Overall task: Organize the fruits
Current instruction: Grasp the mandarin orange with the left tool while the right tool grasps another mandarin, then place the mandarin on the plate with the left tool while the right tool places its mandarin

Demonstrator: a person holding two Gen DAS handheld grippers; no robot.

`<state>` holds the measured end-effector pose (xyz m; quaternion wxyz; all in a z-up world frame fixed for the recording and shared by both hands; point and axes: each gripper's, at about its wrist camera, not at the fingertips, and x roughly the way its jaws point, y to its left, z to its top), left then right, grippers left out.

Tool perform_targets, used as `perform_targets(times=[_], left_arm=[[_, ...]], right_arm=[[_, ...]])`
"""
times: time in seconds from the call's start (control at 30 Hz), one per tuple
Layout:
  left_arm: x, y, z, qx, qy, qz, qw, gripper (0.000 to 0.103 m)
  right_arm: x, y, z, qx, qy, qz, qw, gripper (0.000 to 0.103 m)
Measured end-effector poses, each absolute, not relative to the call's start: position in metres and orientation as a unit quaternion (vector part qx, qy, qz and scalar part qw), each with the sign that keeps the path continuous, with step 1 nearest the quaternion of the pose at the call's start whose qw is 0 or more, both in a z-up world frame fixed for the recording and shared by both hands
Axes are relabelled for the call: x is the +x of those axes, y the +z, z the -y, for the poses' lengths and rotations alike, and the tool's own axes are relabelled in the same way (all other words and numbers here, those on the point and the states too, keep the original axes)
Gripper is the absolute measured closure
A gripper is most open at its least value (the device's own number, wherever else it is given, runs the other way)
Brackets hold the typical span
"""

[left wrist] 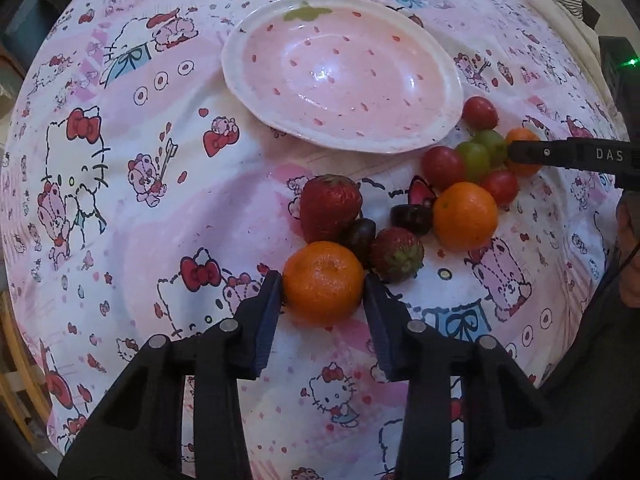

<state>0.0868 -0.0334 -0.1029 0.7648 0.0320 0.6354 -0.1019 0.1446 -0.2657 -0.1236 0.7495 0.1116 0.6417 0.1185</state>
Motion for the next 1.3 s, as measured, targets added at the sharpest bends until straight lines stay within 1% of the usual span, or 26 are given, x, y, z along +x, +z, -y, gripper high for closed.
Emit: perform_targets(times=[0.1, 0.23, 0.47, 0.6, 0.77, 0.93, 1.3], left_arm=[[0.080, -0.097, 0.032, 0.021, -0.102, -0.628, 0.771, 0.067], [0.069, -0.080, 0.011, -0.007, -0.095, -0.609, 0.787, 0.067], [0.072, -0.034, -0.020, -0.026, -0.071, -0.548, 0.833, 0.067], [0.092, -0.018, -0.024, -0.025, -0.066, -0.520, 0.851, 0.067], [0.133, -0.027, -0.011, -0.005, -0.061, -0.514, 0.856, 0.067], [0.168, -0.050, 0.000, 0.010, -0.053, -0.522, 0.851, 0.067], [0.221, -0.103, 0.024, 0.055, -0.071, -0.526, 0.846, 0.067]], right_arm=[[0.141, -0.119, 0.271, 0.128, 0.122, -0.634, 0.753, 0.059], [0.135, -0.110, 0.276, 0.142, 0.122, -0.619, 0.762, 0.059], [0.138, -0.062, 0.274, 0.181, 0.162, -0.557, 0.795, 0.059], [0.154, -0.042, 0.259, 0.167, 0.189, -0.526, 0.812, 0.059], [0.181, -0.044, 0.238, 0.162, 0.207, -0.519, 0.813, 0.059], [0.209, -0.055, 0.222, 0.153, 0.212, -0.523, 0.811, 0.059], [0.264, -0.107, 0.186, 0.115, 0.213, -0.557, 0.795, 0.059]])
